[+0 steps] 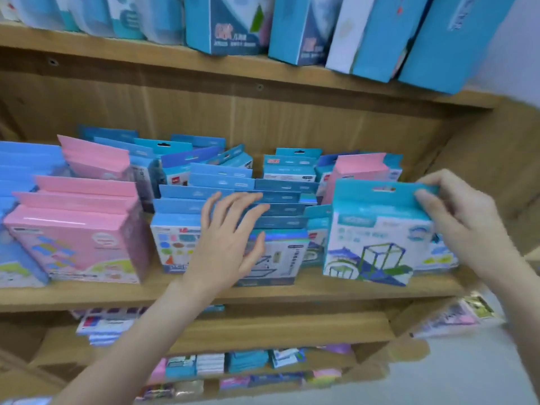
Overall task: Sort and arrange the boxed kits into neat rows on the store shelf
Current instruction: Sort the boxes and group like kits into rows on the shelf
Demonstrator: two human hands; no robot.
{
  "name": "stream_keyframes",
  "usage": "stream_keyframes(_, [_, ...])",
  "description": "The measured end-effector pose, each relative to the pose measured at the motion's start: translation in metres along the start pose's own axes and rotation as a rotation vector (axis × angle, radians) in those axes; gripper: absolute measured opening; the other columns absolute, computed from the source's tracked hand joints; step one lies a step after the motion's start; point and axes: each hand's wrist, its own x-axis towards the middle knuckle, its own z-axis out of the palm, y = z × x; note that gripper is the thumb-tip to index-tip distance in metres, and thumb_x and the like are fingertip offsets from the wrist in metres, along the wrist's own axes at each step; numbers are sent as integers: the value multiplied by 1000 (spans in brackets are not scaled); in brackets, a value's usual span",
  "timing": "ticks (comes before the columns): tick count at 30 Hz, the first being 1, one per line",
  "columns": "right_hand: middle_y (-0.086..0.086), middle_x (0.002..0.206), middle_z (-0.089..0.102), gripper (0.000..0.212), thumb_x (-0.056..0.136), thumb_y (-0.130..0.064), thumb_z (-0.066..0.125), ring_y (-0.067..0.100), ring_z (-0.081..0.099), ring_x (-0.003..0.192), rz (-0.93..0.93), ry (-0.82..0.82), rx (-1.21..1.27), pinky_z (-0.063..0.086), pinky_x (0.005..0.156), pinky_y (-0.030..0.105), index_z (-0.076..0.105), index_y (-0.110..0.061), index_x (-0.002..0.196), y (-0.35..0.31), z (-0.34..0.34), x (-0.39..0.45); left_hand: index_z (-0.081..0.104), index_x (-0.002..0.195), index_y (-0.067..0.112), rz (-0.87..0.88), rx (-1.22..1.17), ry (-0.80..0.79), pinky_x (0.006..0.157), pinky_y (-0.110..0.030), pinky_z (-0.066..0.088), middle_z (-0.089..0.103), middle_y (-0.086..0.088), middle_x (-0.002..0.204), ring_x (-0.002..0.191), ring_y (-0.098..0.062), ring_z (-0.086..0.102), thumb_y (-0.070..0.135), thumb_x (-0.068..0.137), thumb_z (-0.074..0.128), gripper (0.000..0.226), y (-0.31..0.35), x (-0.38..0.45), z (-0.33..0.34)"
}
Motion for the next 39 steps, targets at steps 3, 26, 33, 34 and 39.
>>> stream_keyframes(3, [-10, 58, 48, 30, 87, -39, 36, 2, 50, 59, -48, -99, 23, 34, 53, 14, 52, -14, 86, 25, 25, -17, 56, 114, 10, -32, 69, -24, 106, -48, 24, 59, -8, 120, 117, -24, 44, 23, 87, 44, 32, 17, -1, 16])
stream_keyframes(26, [4, 146, 22, 105, 66, -61, 66, 24, 19, 136, 3, -654, -509, 7, 115, 46, 7, -27, 145, 113, 22, 2, 48, 120, 13, 40, 340, -173, 110, -55, 16, 37, -13, 141, 131, -31, 31, 52, 79, 61, 58, 62, -1, 45])
stream_keyframes(33, [-5, 140, 27, 97, 76, -42, 68, 18, 23, 134, -117, -716, -650, -5, 114, 50, 1, -29, 144, 115, 20, 12, 50, 104, 8, -79, 345, -133, 109, -54, 19, 43, -16, 133, 127, -34, 35, 44, 68, 74, 57, 73, 1, 57])
stream_keyframes(34, [-4, 140, 26, 97, 76, -42, 68, 17, 22, 134, -120, -726, -664, -6, 114, 50, 0, -29, 144, 116, 19, 12, 49, 103, 8, -92, 342, -133, 109, -53, 19, 41, -15, 133, 128, -33, 34, 44, 68, 74, 56, 74, 1, 58])
stream_keyframes(39, [-2, 139, 26, 102, 70, -60, 65, 21, 22, 132, -94, -784, -567, -2, 116, 48, 1, -31, 145, 110, 18, 20, 47, 109, 11, -96, 311, -156, 112, -50, 15, 35, -14, 137, 131, -32, 30, 52, 79, 59, 53, 73, 0, 58])
